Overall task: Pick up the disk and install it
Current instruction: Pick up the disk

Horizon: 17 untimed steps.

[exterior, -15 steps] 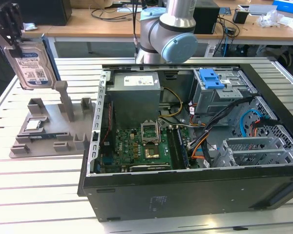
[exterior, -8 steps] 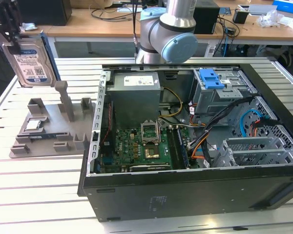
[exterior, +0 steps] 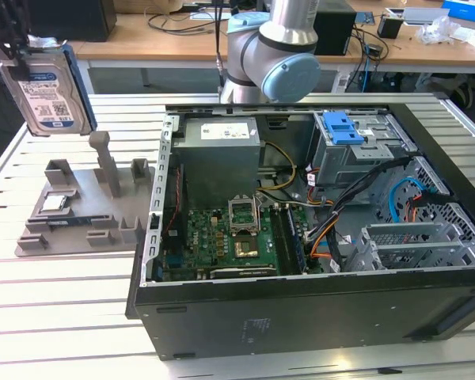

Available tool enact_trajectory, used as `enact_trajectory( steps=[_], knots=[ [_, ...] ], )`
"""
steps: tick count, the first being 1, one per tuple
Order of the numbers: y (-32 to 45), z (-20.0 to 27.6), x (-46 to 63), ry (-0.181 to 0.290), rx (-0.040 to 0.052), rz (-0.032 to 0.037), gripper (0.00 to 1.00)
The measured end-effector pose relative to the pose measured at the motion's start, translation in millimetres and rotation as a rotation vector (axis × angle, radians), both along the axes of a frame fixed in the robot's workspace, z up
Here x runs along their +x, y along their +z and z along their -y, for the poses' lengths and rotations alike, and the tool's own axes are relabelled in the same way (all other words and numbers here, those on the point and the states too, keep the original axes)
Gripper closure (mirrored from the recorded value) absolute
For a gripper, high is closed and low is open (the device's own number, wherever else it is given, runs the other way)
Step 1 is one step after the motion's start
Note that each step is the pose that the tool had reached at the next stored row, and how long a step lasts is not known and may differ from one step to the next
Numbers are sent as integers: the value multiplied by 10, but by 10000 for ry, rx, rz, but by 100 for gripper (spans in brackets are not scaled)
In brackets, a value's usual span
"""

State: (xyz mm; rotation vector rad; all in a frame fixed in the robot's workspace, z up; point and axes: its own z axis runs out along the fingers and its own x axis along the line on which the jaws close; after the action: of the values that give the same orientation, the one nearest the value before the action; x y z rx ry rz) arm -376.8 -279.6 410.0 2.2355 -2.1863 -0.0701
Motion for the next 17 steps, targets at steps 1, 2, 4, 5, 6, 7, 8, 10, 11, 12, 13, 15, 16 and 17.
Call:
enact_trajectory(
  steps=[1, 2, 4, 5, 6, 7, 8, 10, 11, 12, 13, 15, 16, 17],
  knots=[
    [15, 0, 0, 0, 0, -1, 64],
    [33, 0, 0, 0, 0, 0, 64],
    [60, 0, 0, 0, 0, 0, 64],
    [75, 0, 0, 0, 0, 0, 64],
    [88, 0, 0, 0, 0, 0, 64],
    [102, 0, 0, 0, 0, 0, 64],
    [120, 0, 0, 0, 0, 0, 64],
    [152, 0, 0, 0, 0, -1, 64],
    [180, 0, 0, 0, 0, 0, 64],
    [209, 0, 0, 0, 0, 0, 64],
    [232, 0, 0, 0, 0, 1, 64],
    [263, 0, 0, 0, 0, 1, 64],
    [284, 0, 0, 0, -1, 0, 64],
    [303, 0, 0, 0, 0, 0, 64]
  ],
)
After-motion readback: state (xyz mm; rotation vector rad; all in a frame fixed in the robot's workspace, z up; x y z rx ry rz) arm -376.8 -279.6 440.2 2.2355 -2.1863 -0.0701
